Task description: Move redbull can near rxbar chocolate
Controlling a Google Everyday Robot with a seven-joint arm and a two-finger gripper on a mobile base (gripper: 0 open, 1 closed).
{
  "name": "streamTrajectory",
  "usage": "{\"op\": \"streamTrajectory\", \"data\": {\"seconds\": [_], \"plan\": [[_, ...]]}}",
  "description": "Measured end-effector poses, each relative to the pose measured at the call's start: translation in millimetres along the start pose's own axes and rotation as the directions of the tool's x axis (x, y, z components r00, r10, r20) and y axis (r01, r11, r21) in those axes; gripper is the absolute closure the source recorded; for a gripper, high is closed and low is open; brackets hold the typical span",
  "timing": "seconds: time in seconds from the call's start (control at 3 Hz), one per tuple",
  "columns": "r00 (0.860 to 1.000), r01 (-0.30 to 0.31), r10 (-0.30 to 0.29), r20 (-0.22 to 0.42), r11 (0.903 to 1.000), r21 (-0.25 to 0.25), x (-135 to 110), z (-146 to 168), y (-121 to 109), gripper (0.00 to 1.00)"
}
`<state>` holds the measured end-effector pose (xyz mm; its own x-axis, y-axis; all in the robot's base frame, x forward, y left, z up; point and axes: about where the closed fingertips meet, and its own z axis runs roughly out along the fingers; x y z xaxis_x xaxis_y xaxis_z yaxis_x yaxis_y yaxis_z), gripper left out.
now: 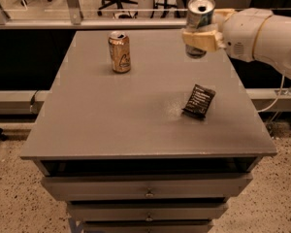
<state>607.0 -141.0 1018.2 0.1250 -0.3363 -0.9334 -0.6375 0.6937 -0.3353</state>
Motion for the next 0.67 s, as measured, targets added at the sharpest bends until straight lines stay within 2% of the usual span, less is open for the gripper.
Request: {"op": "streamTrajectory", "data": {"seconds": [0.33,0.67], "plan": [[0.999,-0.032,0.035,-0.034,0.9952,0.092,36.2,-41.7,-41.5,1.00],[0.996,-0.068,0.074,-0.044,0.9878,0.140,63.0,-63.1,-61.4,1.00]]}}
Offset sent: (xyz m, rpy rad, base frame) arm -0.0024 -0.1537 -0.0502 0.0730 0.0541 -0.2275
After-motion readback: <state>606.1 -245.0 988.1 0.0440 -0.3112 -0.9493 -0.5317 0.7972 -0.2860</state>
